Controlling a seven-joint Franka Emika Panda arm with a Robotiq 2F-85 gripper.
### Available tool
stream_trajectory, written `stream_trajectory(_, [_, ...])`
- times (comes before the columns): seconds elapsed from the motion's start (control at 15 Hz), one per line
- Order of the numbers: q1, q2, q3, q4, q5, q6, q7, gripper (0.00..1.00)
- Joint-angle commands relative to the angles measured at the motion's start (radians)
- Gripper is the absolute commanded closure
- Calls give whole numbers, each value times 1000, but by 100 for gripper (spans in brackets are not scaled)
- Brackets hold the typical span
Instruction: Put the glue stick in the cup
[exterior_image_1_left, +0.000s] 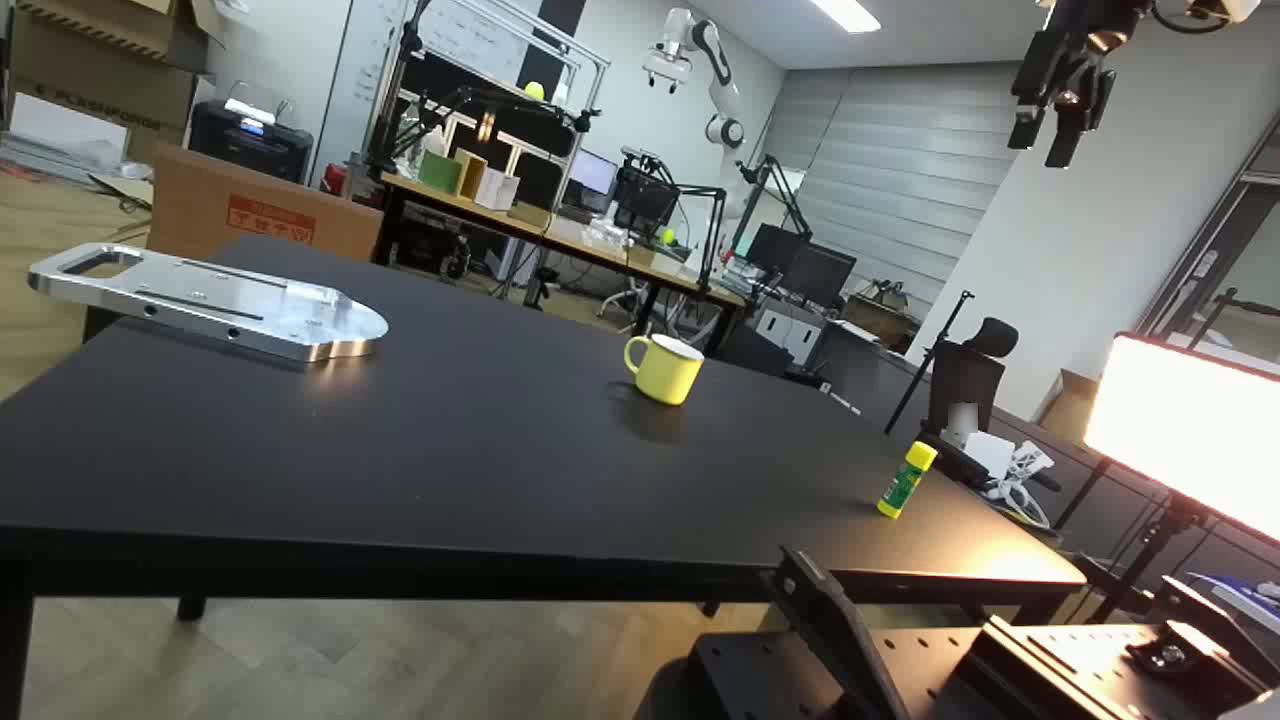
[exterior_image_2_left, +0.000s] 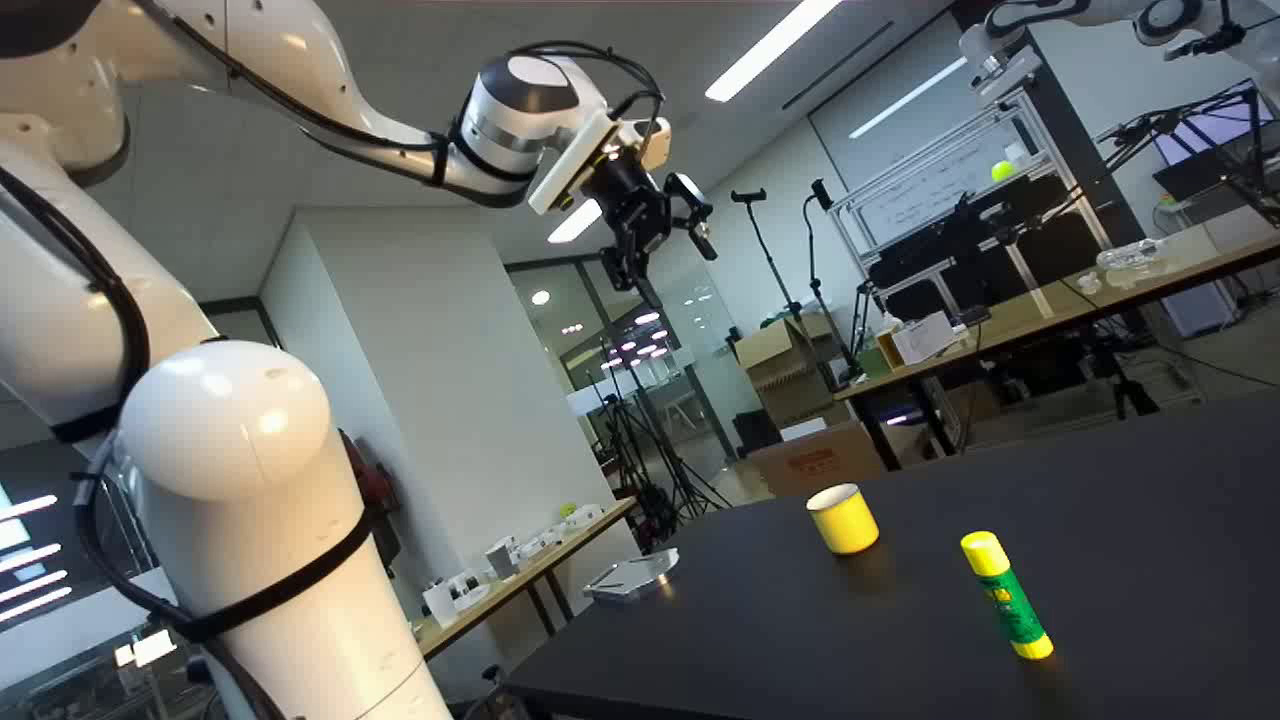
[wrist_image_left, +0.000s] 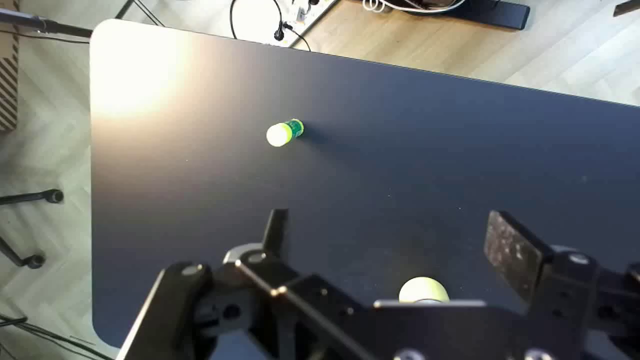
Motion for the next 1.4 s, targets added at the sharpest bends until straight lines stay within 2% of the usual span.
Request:
stream_trajectory(0.0, [9, 1, -8, 2, -2, -2, 2, 0])
stream_trajectory(0.47, [9, 0, -8, 2, -2, -1, 2, 0])
stream_trajectory(0.73, [-25, 24, -99, -18, 56, 157, -48, 0])
stream_trajectory(1.07, [-77, 167, -234, -36, 201, 408, -147, 0])
stream_trajectory(1.2, [-82, 258, -258, -51, 298, 491, -184, 0])
stream_trajectory(1.33, [-88, 353, -247, -57, 382, 573, -190, 0])
